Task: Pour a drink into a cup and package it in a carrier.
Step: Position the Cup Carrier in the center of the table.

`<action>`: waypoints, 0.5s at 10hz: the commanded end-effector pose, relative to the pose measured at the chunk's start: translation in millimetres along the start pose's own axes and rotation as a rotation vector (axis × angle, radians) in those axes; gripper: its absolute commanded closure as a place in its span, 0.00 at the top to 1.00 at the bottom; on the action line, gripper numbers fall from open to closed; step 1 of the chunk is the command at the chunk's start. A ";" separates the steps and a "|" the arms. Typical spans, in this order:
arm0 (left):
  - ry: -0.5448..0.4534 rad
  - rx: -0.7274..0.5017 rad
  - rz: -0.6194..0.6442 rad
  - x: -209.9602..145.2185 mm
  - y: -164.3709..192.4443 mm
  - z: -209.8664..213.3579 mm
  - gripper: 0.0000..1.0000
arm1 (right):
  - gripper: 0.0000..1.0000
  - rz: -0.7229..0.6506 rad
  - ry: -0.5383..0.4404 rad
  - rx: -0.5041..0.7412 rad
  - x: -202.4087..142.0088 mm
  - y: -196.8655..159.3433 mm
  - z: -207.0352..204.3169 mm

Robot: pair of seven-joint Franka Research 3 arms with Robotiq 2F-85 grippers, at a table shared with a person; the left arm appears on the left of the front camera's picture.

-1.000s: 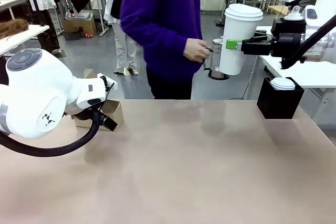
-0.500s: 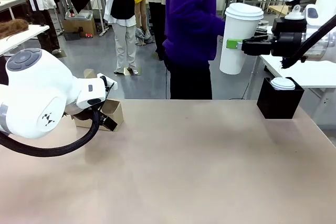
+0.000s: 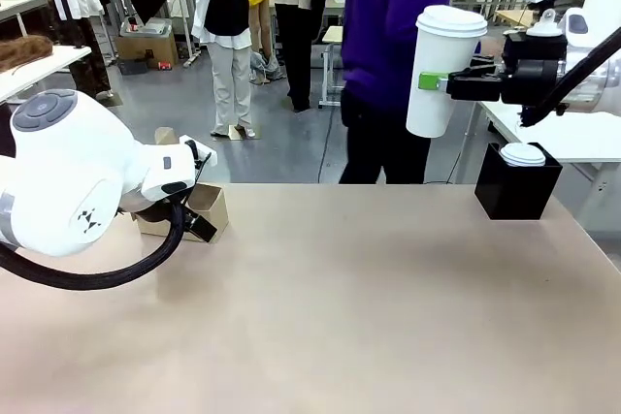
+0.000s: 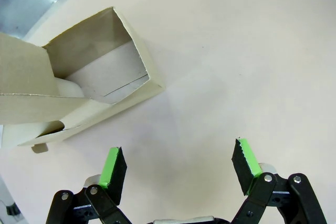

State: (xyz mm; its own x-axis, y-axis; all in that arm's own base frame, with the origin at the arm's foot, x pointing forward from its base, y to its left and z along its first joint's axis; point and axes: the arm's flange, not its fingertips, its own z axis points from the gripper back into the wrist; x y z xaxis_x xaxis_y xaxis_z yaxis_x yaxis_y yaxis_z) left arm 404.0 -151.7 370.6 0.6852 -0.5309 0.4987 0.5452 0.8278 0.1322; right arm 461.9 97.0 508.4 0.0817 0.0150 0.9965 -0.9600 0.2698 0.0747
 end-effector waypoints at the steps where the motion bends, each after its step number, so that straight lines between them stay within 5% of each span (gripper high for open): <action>1: 0.032 0.038 0.028 12.4 2.2 17.6 1.00 | 0.80 0.022 0.001 -0.008 4.4 2.6 -1.5; 5: 0.136 0.044 0.156 58.1 13.3 83.9 1.00 | 0.80 0.022 0.001 -0.008 4.4 2.6 -1.5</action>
State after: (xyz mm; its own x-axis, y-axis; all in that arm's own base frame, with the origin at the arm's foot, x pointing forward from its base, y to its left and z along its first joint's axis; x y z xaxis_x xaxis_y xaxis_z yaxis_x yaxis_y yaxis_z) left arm 410.0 -150.0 449.8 0.7885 -0.4496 0.4196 0.4510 0.8866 0.1025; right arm 461.8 96.9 508.6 0.0812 0.0152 0.9966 -0.9600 0.2700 0.0741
